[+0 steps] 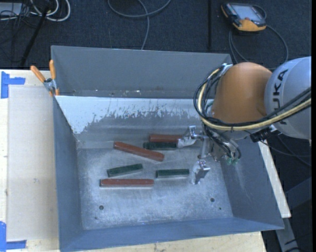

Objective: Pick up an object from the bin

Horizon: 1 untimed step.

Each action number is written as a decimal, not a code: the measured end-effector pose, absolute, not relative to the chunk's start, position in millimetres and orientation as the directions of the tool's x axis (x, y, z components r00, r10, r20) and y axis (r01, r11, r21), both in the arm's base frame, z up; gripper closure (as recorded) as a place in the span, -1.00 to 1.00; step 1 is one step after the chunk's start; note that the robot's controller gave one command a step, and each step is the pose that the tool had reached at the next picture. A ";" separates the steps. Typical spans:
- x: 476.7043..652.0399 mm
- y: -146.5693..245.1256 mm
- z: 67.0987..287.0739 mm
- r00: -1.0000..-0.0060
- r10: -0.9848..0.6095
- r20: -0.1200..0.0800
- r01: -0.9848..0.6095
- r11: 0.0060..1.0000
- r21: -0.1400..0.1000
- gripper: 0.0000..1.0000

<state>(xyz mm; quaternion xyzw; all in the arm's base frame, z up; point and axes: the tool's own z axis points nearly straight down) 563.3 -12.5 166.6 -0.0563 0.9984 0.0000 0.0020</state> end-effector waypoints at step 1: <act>559.0 -1.3 74.9 -0.935 -0.355 0.001 -0.355 0.935 0.000 1.00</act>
Offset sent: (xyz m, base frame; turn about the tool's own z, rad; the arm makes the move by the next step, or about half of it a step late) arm 0.0000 0.0000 0.0000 0.0000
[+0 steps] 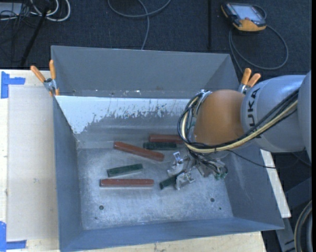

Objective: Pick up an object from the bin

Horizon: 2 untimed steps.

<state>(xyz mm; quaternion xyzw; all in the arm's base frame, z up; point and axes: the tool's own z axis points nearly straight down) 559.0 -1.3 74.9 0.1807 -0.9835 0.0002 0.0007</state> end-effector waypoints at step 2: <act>563.5 -1.2 211.9 -0.909 -0.417 -0.002 -0.417 0.909 0.000 1.00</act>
Offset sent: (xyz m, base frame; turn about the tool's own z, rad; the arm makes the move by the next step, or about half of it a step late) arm 0.0038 -0.0006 0.1370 -0.0692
